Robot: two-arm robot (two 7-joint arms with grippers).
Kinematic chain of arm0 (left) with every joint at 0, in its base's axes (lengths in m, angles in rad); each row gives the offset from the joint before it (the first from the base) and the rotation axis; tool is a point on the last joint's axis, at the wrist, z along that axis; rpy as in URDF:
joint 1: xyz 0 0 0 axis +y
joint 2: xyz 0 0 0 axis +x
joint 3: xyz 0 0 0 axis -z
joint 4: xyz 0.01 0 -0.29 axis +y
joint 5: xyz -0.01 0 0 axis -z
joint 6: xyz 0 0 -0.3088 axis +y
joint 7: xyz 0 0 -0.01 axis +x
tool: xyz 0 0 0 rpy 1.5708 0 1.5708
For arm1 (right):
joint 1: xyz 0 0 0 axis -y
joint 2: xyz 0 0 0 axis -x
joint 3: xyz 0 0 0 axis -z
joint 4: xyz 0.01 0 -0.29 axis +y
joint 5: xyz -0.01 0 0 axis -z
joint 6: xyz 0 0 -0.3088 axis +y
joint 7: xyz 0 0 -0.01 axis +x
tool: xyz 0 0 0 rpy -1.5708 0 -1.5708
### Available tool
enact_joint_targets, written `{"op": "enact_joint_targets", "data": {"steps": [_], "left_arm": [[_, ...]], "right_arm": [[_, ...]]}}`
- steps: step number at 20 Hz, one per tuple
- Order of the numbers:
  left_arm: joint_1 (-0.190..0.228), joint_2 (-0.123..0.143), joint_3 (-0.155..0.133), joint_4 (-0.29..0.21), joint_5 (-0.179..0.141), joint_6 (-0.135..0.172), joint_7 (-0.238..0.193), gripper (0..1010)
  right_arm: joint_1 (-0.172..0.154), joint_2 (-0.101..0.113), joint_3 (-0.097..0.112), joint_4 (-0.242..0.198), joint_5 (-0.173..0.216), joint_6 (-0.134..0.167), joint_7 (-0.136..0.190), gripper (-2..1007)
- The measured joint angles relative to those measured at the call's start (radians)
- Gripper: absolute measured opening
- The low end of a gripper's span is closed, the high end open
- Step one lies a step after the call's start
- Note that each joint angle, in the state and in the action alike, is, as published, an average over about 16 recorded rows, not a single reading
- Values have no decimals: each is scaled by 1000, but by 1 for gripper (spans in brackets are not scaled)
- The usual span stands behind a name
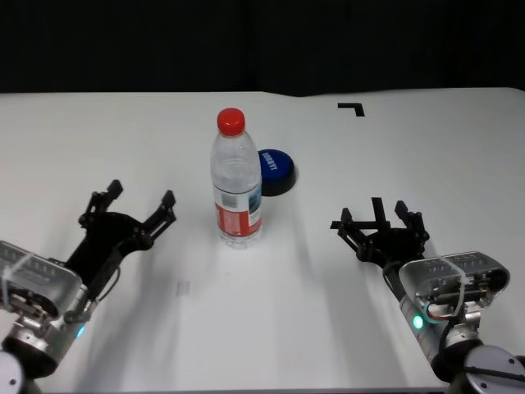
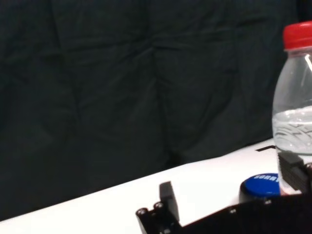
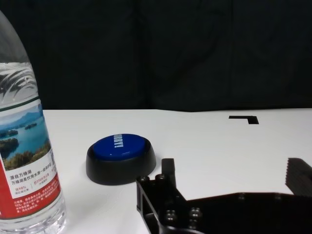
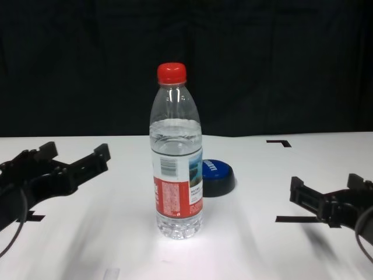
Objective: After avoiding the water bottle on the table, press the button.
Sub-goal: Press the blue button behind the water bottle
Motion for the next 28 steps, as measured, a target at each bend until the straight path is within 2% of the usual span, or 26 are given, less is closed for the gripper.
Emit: {"op": "enact_joint_targets", "data": {"steps": [15, 22, 28], "left_arm": [[80, -38, -78, -61, 47, 5, 57, 1003], [111, -61, -99, -70, 60, 0, 69, 1003], [124, -78, -108, -58, 66, -12, 74, 1003]], "right_arm": [[0, 0, 0, 0, 0, 0, 0, 1003], [0, 0, 0, 0, 0, 0, 0, 1003], [0, 0, 0, 0, 0, 0, 0, 1003]]}}
